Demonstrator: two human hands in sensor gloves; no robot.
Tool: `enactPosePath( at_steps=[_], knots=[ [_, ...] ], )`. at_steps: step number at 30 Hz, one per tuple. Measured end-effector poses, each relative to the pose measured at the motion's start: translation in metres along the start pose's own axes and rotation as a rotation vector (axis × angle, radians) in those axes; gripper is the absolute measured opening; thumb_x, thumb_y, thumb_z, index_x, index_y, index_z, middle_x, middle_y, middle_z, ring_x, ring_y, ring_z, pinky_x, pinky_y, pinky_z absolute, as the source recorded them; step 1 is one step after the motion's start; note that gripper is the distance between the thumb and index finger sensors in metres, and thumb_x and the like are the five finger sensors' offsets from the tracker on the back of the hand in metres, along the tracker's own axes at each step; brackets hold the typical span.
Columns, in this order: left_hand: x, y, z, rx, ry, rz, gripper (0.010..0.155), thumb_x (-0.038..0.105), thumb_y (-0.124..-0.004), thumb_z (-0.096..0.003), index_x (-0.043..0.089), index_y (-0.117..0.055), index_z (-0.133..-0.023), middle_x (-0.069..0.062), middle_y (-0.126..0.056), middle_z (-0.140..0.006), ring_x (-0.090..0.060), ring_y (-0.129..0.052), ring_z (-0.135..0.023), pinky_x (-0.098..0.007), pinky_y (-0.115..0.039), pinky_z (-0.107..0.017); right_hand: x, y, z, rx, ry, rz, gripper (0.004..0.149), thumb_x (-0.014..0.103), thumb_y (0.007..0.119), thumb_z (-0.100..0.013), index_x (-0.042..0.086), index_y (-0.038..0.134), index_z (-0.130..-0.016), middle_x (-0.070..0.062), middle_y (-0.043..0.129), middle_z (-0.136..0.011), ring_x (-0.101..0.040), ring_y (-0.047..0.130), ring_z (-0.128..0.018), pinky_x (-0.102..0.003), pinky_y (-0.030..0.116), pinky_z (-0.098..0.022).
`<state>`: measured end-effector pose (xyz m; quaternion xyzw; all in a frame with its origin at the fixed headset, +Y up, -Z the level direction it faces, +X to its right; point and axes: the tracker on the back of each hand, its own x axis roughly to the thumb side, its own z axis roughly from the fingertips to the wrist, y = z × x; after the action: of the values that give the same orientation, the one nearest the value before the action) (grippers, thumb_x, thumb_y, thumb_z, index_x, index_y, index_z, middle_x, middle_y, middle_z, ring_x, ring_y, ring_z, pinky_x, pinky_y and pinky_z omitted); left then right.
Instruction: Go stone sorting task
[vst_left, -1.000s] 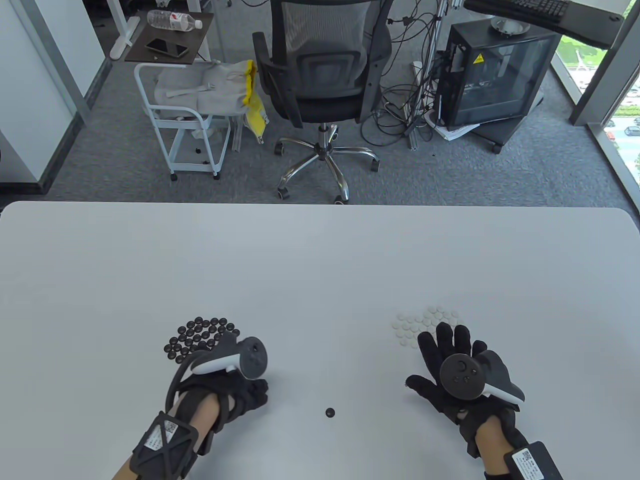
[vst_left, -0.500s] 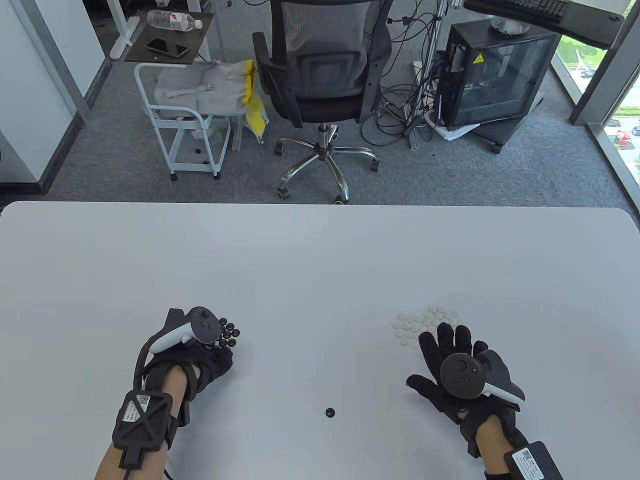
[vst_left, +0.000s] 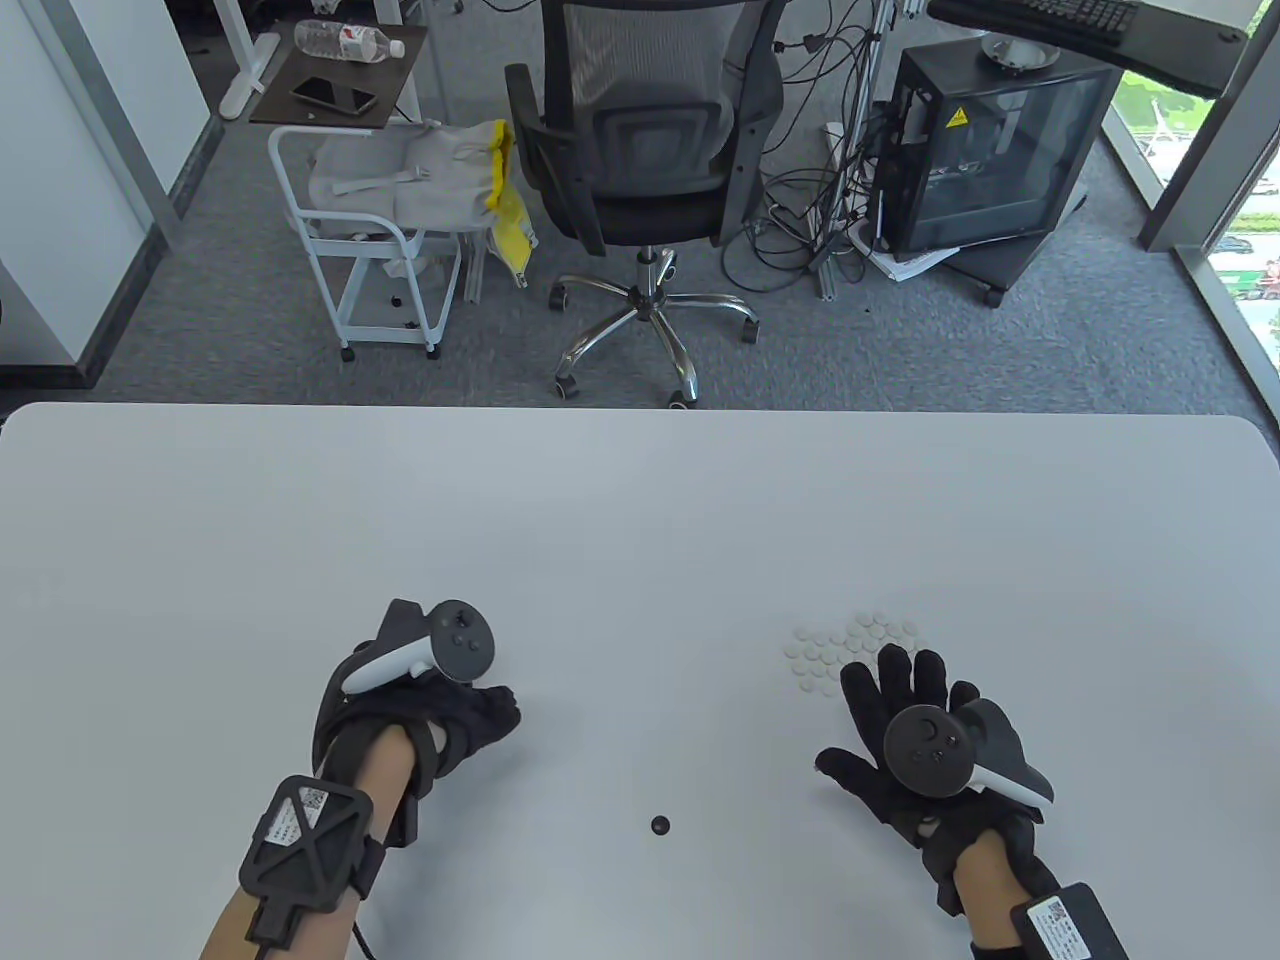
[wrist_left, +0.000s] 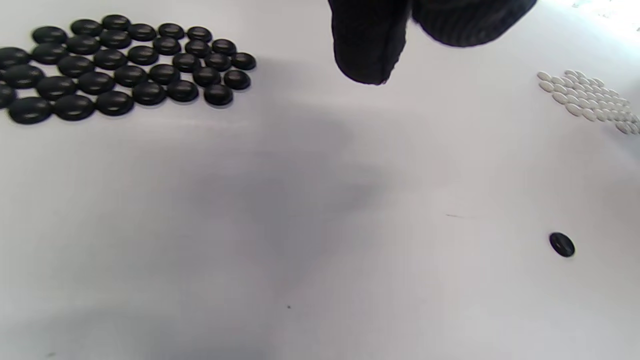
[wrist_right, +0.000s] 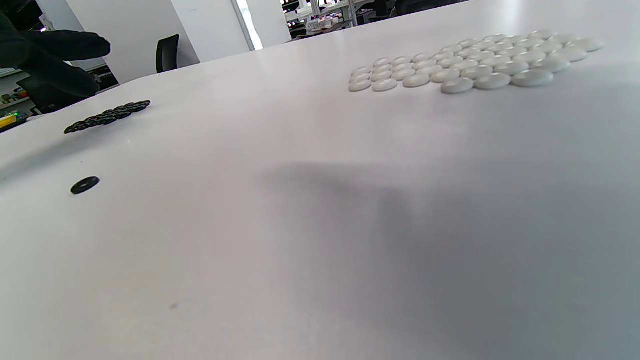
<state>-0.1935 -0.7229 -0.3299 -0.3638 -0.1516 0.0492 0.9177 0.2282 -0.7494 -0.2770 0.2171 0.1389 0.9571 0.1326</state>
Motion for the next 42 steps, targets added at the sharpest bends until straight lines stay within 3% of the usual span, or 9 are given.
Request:
enactPosePath(
  at_steps=[5,12,21,24,27,33,37,42],
  knots=[
    [0.053,-0.013,0.002,-0.030,-0.067,-0.203,0.065,0.053,-0.054,-0.0528,0.031,-0.064,-0.113,-0.023,0.005,-0.114,-0.055,0.012,-0.094,-0.082,-0.002,-0.050,0.000,0.000,0.000,-0.003,-0.002,0.003,0.087,0.051,0.052,-0.063,-0.007,0.014,-0.117,-0.049,-0.002,-0.107,-0.070,-0.007,-0.087,-0.087,0.006,-0.052],
    [0.113,-0.039,-0.003,-0.100,-0.204,-0.353,0.065,0.053,-0.055,-0.0528,0.031,-0.062,-0.113,-0.024,0.005,-0.114,-0.055,0.011,-0.094,-0.082,-0.004,-0.051,0.000,-0.001,0.001,-0.011,-0.006,0.005,0.087,0.051,0.052,-0.063,-0.006,0.014,-0.117,-0.049,-0.002,-0.107,-0.070,-0.008,-0.087,-0.087,0.005,-0.052],
    [0.139,-0.074,-0.023,-0.190,-0.270,-0.400,0.067,0.053,-0.054,-0.0530,0.035,-0.041,-0.116,-0.024,0.015,-0.108,-0.055,0.016,-0.092,-0.082,-0.002,-0.051,0.000,0.000,0.001,-0.011,-0.004,0.006,0.087,0.051,0.052,-0.063,-0.007,0.014,-0.117,-0.049,-0.002,-0.107,-0.070,-0.008,-0.087,-0.087,0.005,-0.052],
    [0.129,-0.084,-0.024,-0.200,-0.246,-0.420,0.067,0.053,-0.053,-0.0532,0.037,-0.032,-0.115,-0.025,0.017,-0.107,-0.055,0.018,-0.091,-0.082,-0.001,-0.050,0.000,-0.001,0.001,-0.015,-0.007,0.003,0.087,0.051,0.052,-0.063,-0.007,0.014,-0.117,-0.049,-0.002,-0.107,-0.070,-0.008,-0.087,-0.087,0.005,-0.052],
    [0.107,-0.084,-0.014,-0.167,-0.219,-0.372,0.066,0.052,-0.054,-0.0533,0.036,-0.037,-0.115,-0.025,0.015,-0.108,-0.055,0.017,-0.091,-0.082,-0.002,-0.050,-0.001,-0.001,0.001,-0.019,-0.009,0.001,0.088,0.051,0.052,-0.063,-0.007,0.014,-0.117,-0.049,-0.002,-0.107,-0.070,-0.008,-0.087,-0.087,0.006,-0.052],
    [0.019,-0.070,0.007,-0.107,-0.073,-0.167,0.060,0.052,-0.058,-0.0536,0.038,-0.056,-0.112,-0.021,0.010,-0.111,-0.054,0.015,-0.093,-0.082,-0.002,-0.050,0.000,0.000,0.001,-0.013,-0.011,0.000,0.087,0.051,0.052,-0.063,-0.007,0.014,-0.117,-0.049,-0.002,-0.107,-0.070,-0.007,-0.087,-0.087,0.006,-0.052],
    [-0.037,-0.064,0.016,-0.081,0.048,-0.019,0.060,0.052,-0.058,-0.0536,0.038,-0.055,-0.112,-0.021,0.011,-0.110,-0.054,0.016,-0.092,-0.082,-0.001,-0.050,0.000,-0.001,0.001,-0.017,-0.015,-0.002,0.087,0.051,0.052,-0.063,-0.007,0.014,-0.117,-0.049,-0.002,-0.107,-0.070,-0.007,-0.087,-0.087,0.006,-0.052],
    [-0.067,-0.057,0.013,-0.059,0.158,0.011,0.062,0.049,-0.056,-0.0538,0.038,-0.045,-0.114,-0.022,0.017,-0.107,-0.054,0.019,-0.091,-0.082,0.001,-0.050,-0.001,0.000,0.001,-0.011,-0.008,-0.006,0.087,0.051,0.052,-0.063,-0.007,0.014,-0.117,-0.049,-0.002,-0.107,-0.070,-0.007,-0.087,-0.087,0.006,-0.052]
  ],
)
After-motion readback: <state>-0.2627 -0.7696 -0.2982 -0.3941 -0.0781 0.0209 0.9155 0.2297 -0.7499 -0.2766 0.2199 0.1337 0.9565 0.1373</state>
